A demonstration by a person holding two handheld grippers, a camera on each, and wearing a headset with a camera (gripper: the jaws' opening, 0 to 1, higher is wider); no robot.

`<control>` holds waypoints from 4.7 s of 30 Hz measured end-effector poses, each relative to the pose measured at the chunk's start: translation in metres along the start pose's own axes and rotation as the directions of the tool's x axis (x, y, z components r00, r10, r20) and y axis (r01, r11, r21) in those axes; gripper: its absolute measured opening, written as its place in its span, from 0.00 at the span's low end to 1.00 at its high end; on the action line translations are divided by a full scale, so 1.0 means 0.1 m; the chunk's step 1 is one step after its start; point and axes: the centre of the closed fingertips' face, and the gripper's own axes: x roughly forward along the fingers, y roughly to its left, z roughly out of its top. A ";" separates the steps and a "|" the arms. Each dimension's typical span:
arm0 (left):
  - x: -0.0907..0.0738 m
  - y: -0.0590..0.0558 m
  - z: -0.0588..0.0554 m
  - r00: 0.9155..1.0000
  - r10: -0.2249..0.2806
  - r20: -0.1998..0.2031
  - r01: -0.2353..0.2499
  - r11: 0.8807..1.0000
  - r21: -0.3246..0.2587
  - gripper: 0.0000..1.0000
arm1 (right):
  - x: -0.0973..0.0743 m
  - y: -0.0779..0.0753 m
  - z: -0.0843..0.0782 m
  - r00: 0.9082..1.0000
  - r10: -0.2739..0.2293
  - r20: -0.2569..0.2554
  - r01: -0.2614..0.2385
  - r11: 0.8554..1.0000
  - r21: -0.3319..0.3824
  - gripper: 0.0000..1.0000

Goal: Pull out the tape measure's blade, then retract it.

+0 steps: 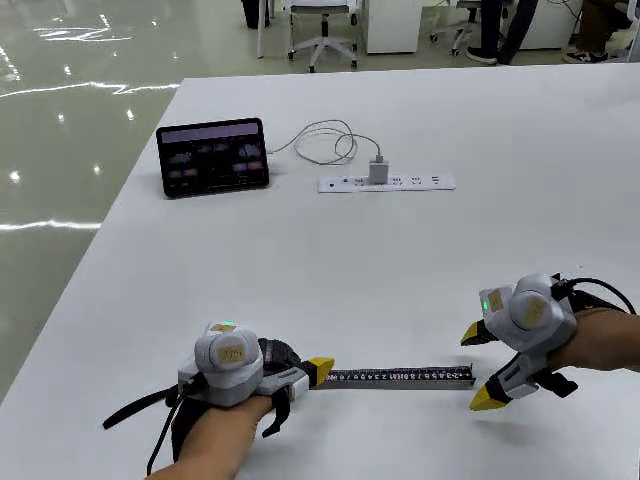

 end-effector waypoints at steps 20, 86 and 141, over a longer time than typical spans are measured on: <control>0.01 -0.02 -0.06 1.000 -0.011 -0.024 0.011 1.000 0.000 0.92 | 0.12 -0.02 -0.08 0.997 0.039 -0.062 -0.043 0.997 -0.061 0.12; -0.02 0.10 -0.16 0.993 0.031 -0.110 -0.034 0.999 -0.027 0.65 | 0.23 -0.02 0.08 0.995 0.020 -0.098 -0.015 0.999 0.048 0.10; -0.02 0.09 -0.16 0.994 0.025 -0.110 -0.028 0.999 -0.033 0.66 | 0.40 -0.02 0.42 0.997 -0.002 -0.075 0.007 0.998 0.065 0.11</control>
